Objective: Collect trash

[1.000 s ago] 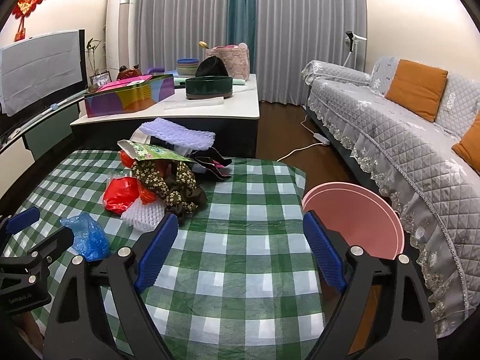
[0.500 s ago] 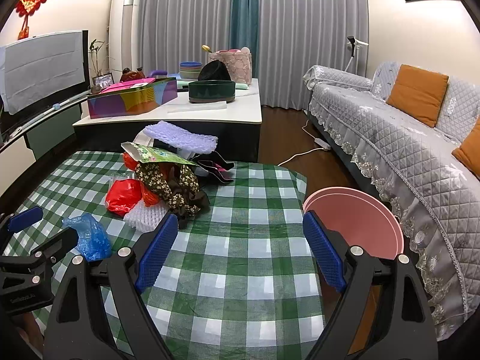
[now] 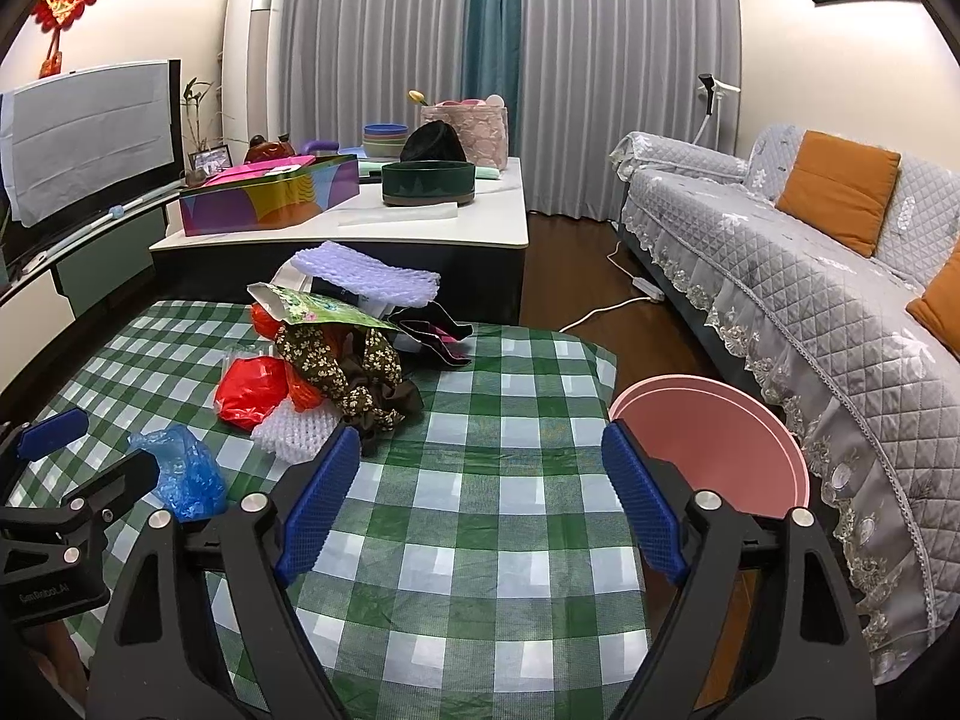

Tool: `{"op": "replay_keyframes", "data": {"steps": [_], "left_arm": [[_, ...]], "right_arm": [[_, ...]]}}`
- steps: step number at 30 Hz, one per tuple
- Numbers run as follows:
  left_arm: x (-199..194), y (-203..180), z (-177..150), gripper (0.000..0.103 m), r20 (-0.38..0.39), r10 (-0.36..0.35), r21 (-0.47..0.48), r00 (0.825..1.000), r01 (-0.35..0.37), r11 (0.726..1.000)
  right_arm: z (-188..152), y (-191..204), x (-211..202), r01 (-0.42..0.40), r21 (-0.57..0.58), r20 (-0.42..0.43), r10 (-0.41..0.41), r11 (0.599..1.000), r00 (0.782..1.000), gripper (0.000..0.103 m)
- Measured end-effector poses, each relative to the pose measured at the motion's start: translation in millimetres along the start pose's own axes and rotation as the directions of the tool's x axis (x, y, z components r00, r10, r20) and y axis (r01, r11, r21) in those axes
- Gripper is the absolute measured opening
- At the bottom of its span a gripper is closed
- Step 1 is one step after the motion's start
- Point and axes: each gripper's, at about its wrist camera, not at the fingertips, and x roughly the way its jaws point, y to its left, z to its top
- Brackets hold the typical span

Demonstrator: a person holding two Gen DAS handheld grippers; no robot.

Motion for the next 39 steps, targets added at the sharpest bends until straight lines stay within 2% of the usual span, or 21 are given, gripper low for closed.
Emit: {"op": "replay_keyframes", "data": {"steps": [10, 19, 26, 30, 32, 35, 39], "left_arm": [[3.2, 7.3, -1.4, 0.090, -0.009, 0.020, -0.008, 1.000, -0.020, 1.000], [29.5, 30.4, -6.4, 0.085, -0.090, 0.096, -0.059, 0.991, -0.101, 0.993], [57.4, 39.6, -13.4, 0.080, -0.168, 0.109, -0.065, 0.980, -0.121, 0.991], [69.3, 47.9, -13.7, 0.066, -0.206, 0.112, -0.082, 0.972, -0.131, 0.988], [73.5, 52.5, -12.9, 0.058, -0.221, 0.105, -0.103, 0.970, -0.130, 0.986], [77.7, 53.8, -12.3, 0.042, -0.234, 0.094, -0.115, 0.968, -0.124, 0.986], [81.5, 50.2, -9.9, 0.018, -0.241, 0.083, -0.100, 0.967, -0.110, 0.989]], "right_arm": [[1.1, 3.8, 5.7, -0.057, 0.022, -0.014, 0.057, 0.998, 0.998, 0.056], [11.8, 15.2, 46.3, -0.159, 0.060, -0.046, 0.162, 0.985, 0.986, 0.056], [20.4, 29.3, 105.7, -0.240, 0.094, -0.121, 0.250, 0.966, 0.961, 0.059], [18.3, 40.2, 134.5, -0.266, 0.086, -0.175, 0.277, 0.960, 0.945, 0.059], [15.1, 47.2, 147.8, -0.288, 0.080, -0.215, 0.298, 0.954, 0.930, 0.059], [9.5, 52.5, 158.6, -0.294, 0.063, -0.248, 0.301, 0.954, 0.921, 0.057], [5.0, 54.7, 165.9, -0.302, 0.054, -0.273, 0.305, 0.952, 0.912, 0.032]]}}
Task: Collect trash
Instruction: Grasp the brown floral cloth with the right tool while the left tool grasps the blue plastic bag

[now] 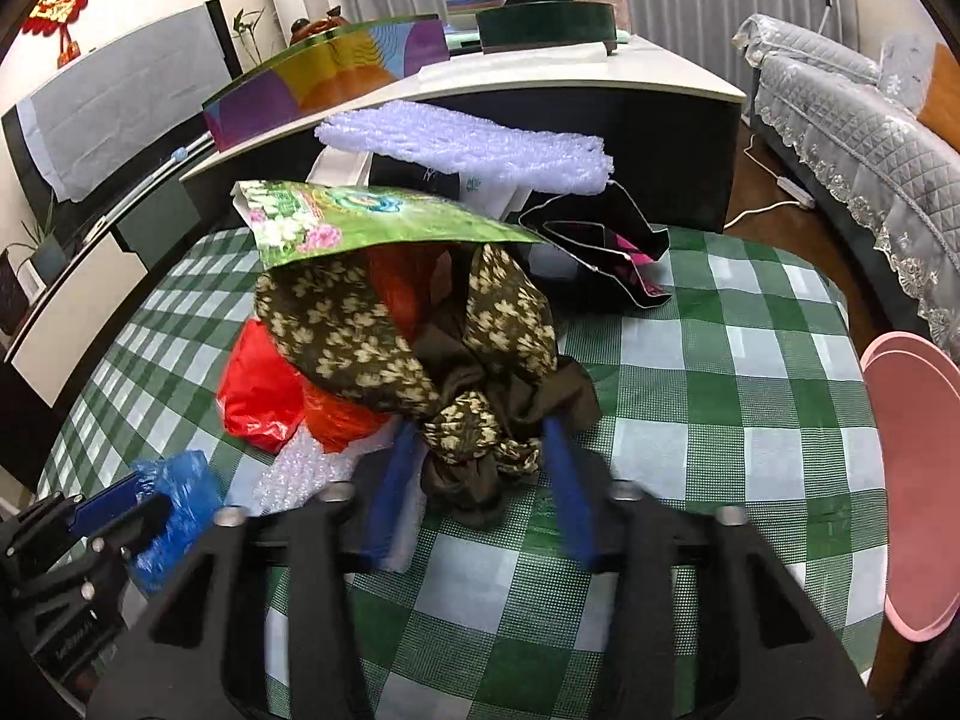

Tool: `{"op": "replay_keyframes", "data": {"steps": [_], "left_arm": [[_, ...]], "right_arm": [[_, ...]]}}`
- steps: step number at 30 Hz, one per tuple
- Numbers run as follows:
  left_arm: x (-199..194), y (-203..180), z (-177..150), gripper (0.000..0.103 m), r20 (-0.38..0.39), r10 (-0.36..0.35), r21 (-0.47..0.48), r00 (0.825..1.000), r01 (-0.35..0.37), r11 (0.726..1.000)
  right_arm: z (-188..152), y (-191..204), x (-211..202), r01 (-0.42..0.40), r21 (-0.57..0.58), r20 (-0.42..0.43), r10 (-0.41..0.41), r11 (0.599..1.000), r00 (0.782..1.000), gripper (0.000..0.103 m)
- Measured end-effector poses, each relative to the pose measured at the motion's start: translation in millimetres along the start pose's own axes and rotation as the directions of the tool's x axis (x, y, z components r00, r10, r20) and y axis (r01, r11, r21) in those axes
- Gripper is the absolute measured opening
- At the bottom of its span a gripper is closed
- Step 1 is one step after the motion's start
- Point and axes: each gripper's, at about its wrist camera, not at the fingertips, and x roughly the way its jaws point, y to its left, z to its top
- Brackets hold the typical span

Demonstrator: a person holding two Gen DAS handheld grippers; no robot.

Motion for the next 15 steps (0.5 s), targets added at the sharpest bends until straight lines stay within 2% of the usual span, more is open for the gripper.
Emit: {"op": "replay_keyframes", "data": {"steps": [1, 4, 15], "left_arm": [[-0.6, -0.8, 0.9, 0.014, 0.000, -0.002, 0.003, 1.000, 0.002, 1.000], [-2.9, -1.8, 2.3, 0.006, 0.007, -0.010, 0.008, 1.000, 0.010, 1.000], [-30.7, -13.8, 7.4, 0.001, 0.086, -0.051, 0.051, 0.995, 0.047, 0.998]], "right_arm": [[0.2, 0.0, -0.7, -0.003, -0.002, 0.000, 0.003, 1.000, 1.000, 0.026], [1.3, 1.3, -7.7, -0.006, -0.014, 0.011, 0.006, 1.000, 1.000, 0.021], [-8.1, 5.5, -62.6, 0.037, -0.082, 0.050, -0.033, 0.996, 0.998, 0.019]]}}
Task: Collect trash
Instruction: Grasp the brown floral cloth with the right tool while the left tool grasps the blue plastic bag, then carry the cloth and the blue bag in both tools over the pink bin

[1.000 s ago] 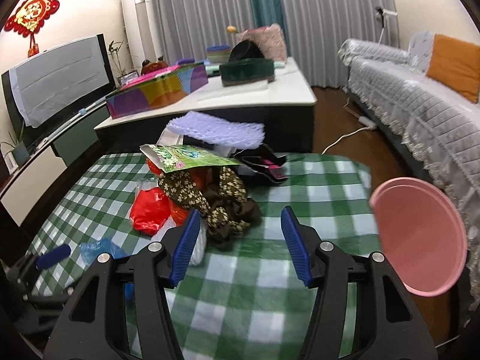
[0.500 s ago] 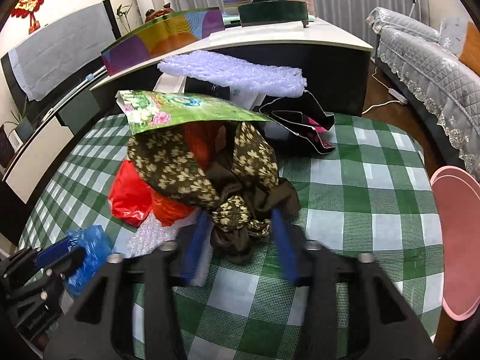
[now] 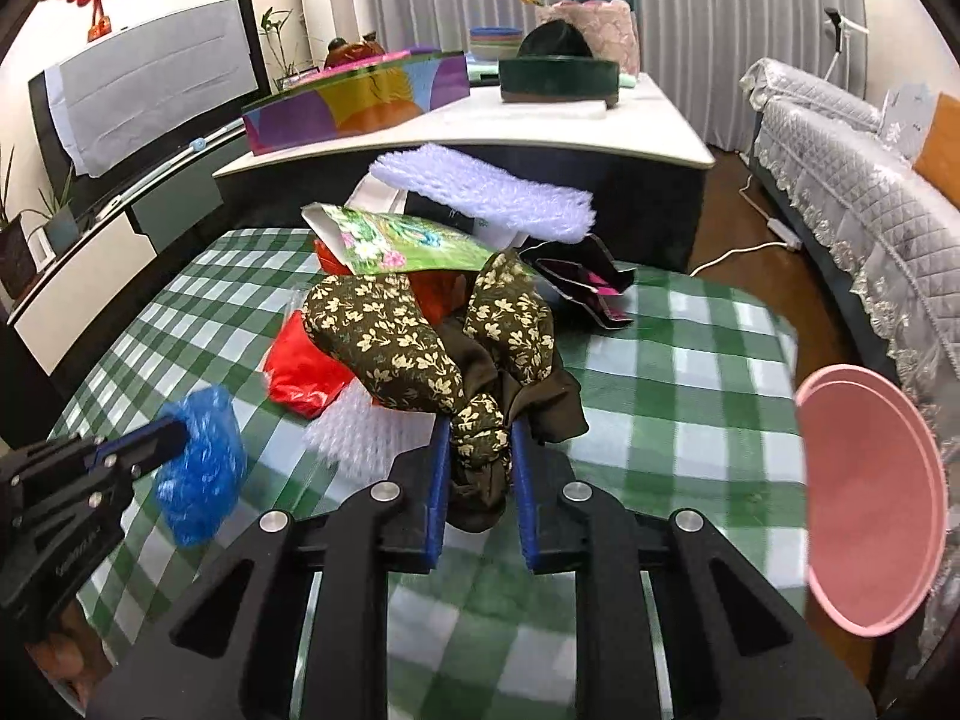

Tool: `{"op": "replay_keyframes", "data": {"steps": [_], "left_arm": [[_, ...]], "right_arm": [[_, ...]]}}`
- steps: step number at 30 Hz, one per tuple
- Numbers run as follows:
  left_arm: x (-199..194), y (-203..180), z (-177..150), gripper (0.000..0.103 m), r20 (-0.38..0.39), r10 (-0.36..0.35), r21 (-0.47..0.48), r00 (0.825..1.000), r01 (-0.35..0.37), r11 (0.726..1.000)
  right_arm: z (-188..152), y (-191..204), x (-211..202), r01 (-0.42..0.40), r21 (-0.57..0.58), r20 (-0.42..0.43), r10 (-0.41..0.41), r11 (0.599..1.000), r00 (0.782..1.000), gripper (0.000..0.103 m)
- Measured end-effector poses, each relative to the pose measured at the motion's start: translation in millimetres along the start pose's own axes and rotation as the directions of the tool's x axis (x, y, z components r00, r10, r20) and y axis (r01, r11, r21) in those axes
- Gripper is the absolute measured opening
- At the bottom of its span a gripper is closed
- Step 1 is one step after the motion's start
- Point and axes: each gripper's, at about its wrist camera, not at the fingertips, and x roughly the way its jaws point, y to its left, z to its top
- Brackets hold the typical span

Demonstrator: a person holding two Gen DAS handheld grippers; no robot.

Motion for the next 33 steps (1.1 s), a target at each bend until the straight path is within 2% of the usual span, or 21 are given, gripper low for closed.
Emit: {"op": "replay_keyframes", "data": {"steps": [10, 20, 27, 33], "left_arm": [[-33.2, -25.9, 7.6, 0.001, 0.084, -0.073, 0.050, 0.994, 0.069, 0.996], [-57.4, -65.6, 22.9, 0.001, 0.140, -0.170, 0.133, 0.975, 0.152, 0.979], [-57.8, -102.0, 42.8, 0.001, 0.153, -0.238, 0.166, 0.959, 0.212, 0.963], [-45.5, -140.4, 56.1, 0.001, 0.149, -0.292, 0.210, 0.945, 0.259, 0.943]], "right_arm": [[-8.9, -19.5, -61.0, 0.091, 0.029, 0.039, -0.092, 0.995, 0.995, 0.019], [-7.0, -59.9, -120.3, 0.160, 0.105, 0.089, -0.169, 0.982, 0.982, 0.019], [3.6, -108.2, -157.0, 0.213, 0.127, 0.114, -0.227, 0.969, 0.967, 0.019], [15.1, -164.4, -175.4, 0.277, 0.164, 0.139, -0.300, 0.947, 0.944, 0.019]]}}
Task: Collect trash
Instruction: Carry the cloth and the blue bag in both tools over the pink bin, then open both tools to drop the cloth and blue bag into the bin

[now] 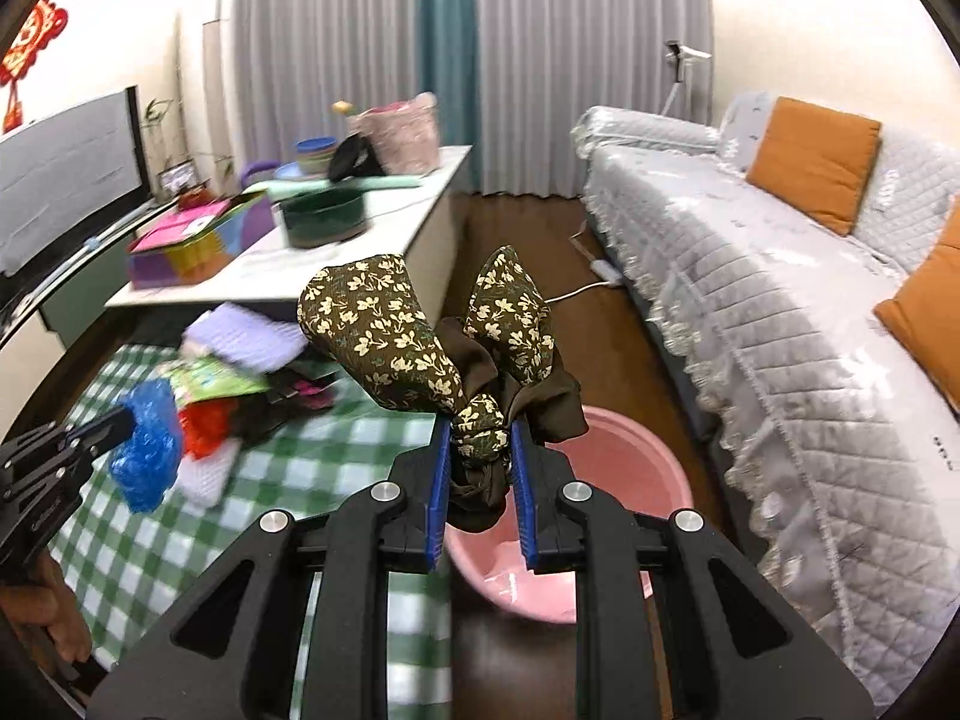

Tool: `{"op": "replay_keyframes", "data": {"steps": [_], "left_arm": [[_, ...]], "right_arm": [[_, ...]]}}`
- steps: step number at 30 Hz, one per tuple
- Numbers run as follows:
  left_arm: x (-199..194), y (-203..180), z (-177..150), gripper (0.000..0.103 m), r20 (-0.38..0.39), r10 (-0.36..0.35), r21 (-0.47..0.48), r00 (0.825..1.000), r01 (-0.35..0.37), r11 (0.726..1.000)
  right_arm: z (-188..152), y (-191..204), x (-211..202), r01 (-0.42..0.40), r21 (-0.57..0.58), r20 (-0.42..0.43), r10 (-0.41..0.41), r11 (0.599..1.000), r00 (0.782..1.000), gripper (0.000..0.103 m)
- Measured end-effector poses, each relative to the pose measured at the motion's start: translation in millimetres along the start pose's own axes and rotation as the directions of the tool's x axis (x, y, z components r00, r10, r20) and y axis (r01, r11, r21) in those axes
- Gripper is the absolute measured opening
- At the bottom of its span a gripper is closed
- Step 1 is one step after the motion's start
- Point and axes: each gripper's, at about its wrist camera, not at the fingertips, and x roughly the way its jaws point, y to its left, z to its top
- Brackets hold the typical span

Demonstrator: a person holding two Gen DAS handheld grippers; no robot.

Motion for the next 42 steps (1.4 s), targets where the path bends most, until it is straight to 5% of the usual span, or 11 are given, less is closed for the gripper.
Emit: {"op": "replay_keyframes", "data": {"steps": [13, 27, 42], "left_arm": [[73.3, -70.9, 20.6, 0.001, -0.016, -0.149, 0.097, 0.989, 0.150, 0.984], [146.6, -112.8, 21.6, 0.001, -0.071, -0.231, 0.130, 0.970, 0.239, 0.962], [174.8, -126.8, 15.4, 0.001, -0.102, -0.262, 0.133, 0.960, 0.274, 0.953]], "right_arm": [[-8.5, -81.9, 40.3, 0.097, 0.150, 0.004, -0.099, 0.984, 0.995, 0.019], [-9.5, -98.4, 77.0, 0.117, 0.181, -0.044, -0.111, 0.976, 0.993, 0.019], [-11.5, -106.0, 90.7, 0.129, 0.199, -0.065, -0.118, 0.971, 0.991, 0.020]]}}
